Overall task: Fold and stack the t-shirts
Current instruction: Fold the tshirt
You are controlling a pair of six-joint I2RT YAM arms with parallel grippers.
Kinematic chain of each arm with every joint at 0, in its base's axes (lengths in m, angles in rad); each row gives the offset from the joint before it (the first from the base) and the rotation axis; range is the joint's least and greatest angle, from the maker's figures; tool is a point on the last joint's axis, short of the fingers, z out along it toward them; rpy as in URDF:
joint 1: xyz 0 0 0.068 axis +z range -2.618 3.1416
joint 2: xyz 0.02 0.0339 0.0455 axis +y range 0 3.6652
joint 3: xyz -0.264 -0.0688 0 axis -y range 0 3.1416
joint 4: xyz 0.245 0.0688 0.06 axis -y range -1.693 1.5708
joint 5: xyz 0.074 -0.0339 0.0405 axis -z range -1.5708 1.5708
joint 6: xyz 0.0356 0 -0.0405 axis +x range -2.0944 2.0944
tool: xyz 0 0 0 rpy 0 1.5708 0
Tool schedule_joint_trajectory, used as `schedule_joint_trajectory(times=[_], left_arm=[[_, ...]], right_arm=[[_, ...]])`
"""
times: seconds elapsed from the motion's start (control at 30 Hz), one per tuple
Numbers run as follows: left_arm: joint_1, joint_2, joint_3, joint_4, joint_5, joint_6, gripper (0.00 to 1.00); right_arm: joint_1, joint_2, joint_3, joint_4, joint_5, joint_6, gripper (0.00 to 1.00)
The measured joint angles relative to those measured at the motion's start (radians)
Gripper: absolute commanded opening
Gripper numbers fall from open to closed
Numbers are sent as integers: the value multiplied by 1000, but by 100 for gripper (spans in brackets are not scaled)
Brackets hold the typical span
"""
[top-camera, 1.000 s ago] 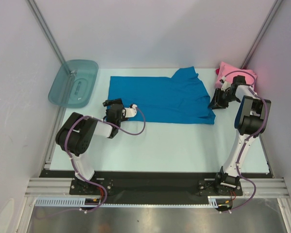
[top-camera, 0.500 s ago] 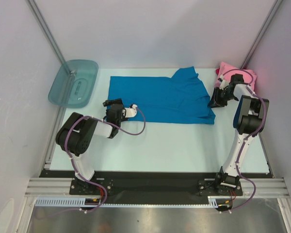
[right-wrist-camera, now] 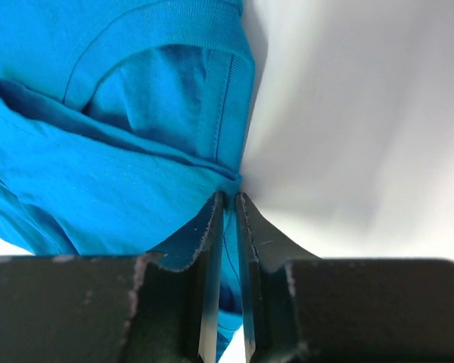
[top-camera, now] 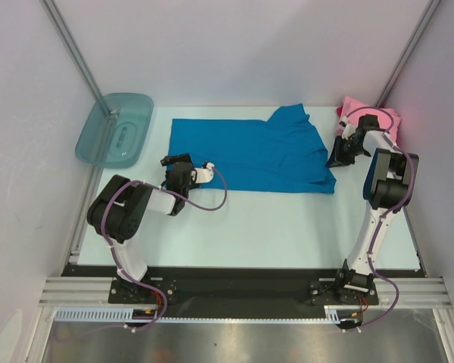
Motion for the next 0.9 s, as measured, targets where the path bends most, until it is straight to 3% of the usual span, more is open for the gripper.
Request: schedule_joint_trajectory(times=[0.9], left_arm=[[-2,2,0,2,-5,0,100]], right_arm=[[90,-72,2,41,180,-34,5]])
